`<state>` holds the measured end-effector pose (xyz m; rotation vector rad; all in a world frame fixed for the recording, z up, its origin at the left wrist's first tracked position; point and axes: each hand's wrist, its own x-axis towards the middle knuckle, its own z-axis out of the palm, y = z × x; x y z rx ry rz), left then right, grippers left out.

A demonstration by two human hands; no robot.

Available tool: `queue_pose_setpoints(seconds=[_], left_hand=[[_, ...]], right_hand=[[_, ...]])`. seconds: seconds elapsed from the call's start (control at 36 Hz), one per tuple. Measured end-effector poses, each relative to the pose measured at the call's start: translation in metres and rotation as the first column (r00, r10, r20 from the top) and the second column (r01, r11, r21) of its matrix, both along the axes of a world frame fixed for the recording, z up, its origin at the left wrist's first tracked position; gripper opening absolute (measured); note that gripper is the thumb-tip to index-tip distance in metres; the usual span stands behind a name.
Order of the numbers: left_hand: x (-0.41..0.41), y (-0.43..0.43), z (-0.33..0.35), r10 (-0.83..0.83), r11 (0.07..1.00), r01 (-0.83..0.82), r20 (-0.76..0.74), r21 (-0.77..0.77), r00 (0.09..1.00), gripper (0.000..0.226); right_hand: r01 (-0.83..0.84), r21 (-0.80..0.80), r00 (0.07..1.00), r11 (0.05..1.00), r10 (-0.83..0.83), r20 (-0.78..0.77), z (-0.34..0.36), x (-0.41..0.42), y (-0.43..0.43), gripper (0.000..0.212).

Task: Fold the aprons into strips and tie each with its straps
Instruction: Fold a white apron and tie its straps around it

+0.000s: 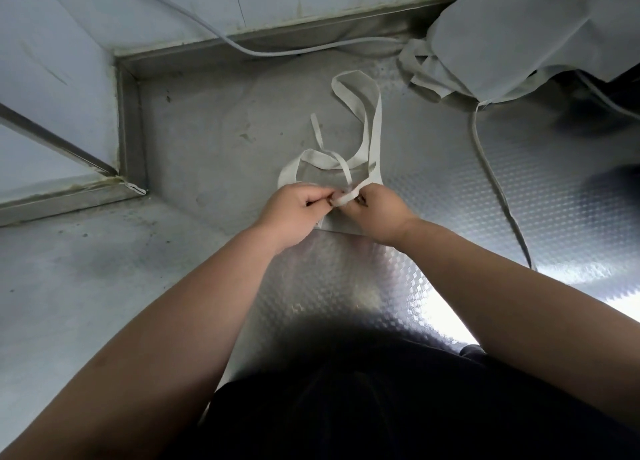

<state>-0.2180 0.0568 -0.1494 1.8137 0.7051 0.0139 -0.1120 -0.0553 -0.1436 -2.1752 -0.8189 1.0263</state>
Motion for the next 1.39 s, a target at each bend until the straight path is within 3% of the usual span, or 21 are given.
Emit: queue_pose_setpoints(seconds=[0.08,0.17,0.31,0.58,0.72,0.89,0.97,1.11,1.22,1.33,1.39], left_hand=[[-0.005,0.0,0.005,-0.055,0.998,0.056,0.019,-0.033,0.998,0.029],[-0.005,0.001,0.006,-0.035,0.995,0.037,0.029,-0.094,0.999,0.009],[-0.004,0.004,0.001,0.158,0.966,-0.15,0.021,-0.209,0.987,0.016],[0.002,0.018,0.012,-0.062,0.984,0.037,-0.138,-0.173,0.988,0.02],[0.004,0.024,0.014,-0.02,0.951,-0.014,-0.106,-0.309,0.994,0.023],[0.008,0.024,0.011,-0.02,0.968,-0.017,-0.144,-0.252,0.989,0.031],[0.007,0.022,0.011,0.013,0.958,-0.052,-0.138,-0.282,0.99,0.028],[0.002,0.023,0.012,-0.003,0.955,-0.025,-0.095,-0.294,0.995,0.024],[0.003,0.023,0.014,0.001,0.943,-0.025,-0.073,-0.332,0.997,0.02],[0.002,0.023,0.014,0.038,0.932,-0.055,-0.056,-0.359,0.998,0.025],[0.002,0.022,0.015,0.034,0.938,-0.052,-0.058,-0.344,0.998,0.025]], right_hand=[[0.001,-0.045,0.999,0.999,0.001,0.033,0.0,0.0,0.005,0.042],[-0.022,-0.056,1.0,0.998,0.022,-0.005,0.004,0.0,0.008,0.038],[-0.022,-0.026,0.983,0.999,0.017,-0.183,0.007,0.003,0.004,0.031],[0.049,0.047,0.946,0.998,-0.031,-0.322,0.015,0.005,-0.005,0.023],[0.122,0.113,0.934,0.986,-0.076,-0.348,0.017,0.001,-0.008,0.014],[0.163,0.213,0.871,0.963,-0.039,-0.49,0.018,-0.003,-0.007,0.021],[0.105,0.184,0.904,0.977,-0.017,-0.427,0.021,-0.002,-0.003,0.016],[0.18,0.1,0.919,0.979,-0.131,-0.373,0.019,-0.001,0.002,0.02],[0.163,0.16,0.907,0.974,-0.084,-0.412,0.015,0.0,0.006,0.019],[0.261,0.182,0.895,0.948,-0.167,-0.413,0.01,-0.001,0.008,0.016],[0.226,0.173,0.912,0.959,-0.145,-0.384,0.009,-0.002,0.01,0.016]])
